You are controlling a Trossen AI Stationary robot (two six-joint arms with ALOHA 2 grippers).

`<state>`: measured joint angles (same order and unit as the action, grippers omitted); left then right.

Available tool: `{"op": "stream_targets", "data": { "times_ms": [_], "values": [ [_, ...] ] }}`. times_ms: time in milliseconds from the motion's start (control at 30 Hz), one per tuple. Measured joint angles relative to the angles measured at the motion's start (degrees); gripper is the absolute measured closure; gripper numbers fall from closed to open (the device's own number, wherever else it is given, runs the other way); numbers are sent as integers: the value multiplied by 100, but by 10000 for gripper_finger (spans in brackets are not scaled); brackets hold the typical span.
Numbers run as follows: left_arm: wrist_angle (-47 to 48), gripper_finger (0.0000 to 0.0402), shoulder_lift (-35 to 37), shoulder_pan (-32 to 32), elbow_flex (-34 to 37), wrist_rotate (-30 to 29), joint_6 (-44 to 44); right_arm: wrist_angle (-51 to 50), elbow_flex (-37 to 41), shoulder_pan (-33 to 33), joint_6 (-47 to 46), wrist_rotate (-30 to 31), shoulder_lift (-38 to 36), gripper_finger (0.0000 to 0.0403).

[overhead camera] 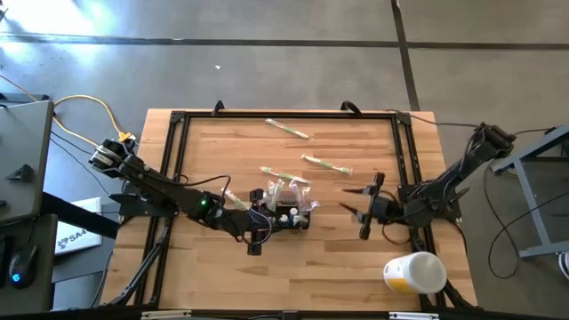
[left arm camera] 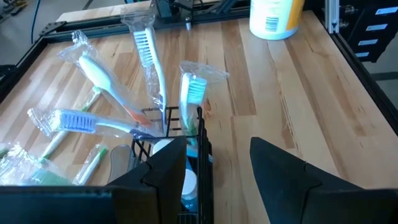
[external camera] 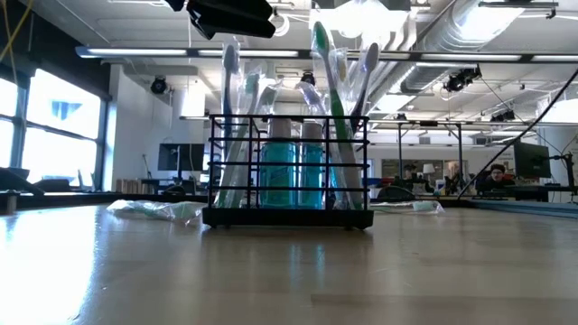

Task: Pick & Place toothbrushing station
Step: Put the green toothbrush into the wire organizer

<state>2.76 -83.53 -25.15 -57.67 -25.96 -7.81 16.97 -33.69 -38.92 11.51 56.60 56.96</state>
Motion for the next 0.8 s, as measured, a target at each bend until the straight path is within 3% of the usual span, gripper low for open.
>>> {"op": "stream_targets", "data": {
  "times_ms": [133,300,567,800],
  "values": [
    [46,229,0,-1,0,0,0,-580,0,441,-291,-172,-552,252],
    [47,229,0,0,1,0,0,-1079,-4,1321,-1035,-1117,-913,265],
    [47,229,0,0,0,0,-1,-2124,-2,2993,-1900,-2338,-828,267],
    [51,229,0,0,0,0,-2,-3047,0,4204,-2659,-2863,-531,267]
  ]
}}
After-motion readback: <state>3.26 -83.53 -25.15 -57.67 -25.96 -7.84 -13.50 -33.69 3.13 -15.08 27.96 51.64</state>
